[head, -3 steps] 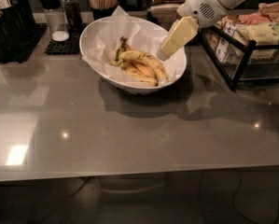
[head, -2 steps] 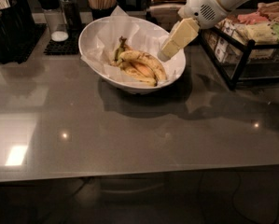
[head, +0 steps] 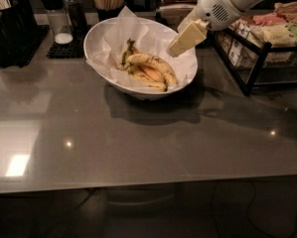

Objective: Pick banana from white bowl

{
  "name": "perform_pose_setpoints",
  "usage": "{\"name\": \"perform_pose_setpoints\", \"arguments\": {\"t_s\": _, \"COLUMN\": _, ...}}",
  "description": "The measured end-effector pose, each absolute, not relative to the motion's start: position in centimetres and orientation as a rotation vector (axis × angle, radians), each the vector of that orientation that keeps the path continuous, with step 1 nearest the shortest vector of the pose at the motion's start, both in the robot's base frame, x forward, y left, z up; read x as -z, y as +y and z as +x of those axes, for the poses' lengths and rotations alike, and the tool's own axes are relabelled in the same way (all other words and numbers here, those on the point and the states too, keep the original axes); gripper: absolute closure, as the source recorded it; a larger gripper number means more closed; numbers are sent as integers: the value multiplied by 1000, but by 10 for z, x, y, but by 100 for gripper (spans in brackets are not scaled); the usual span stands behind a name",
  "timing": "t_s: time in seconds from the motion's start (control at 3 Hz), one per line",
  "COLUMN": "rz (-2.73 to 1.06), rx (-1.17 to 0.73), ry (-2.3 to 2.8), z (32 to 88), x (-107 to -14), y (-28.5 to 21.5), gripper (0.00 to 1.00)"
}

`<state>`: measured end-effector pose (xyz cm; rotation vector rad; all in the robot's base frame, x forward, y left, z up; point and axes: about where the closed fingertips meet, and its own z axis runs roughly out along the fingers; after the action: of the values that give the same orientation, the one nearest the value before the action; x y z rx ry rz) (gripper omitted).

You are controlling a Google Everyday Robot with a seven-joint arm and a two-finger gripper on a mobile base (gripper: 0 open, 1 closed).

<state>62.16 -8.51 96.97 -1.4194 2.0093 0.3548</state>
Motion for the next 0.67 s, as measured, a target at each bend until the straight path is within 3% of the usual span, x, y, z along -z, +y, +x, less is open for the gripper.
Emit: {"name": "perform_pose_setpoints", "arguments": {"t_s": 0.67, "rz": -1449, "rx": -438, "ry": 2008, "z": 652, "x": -941, "y": -57, "gripper": 11}}
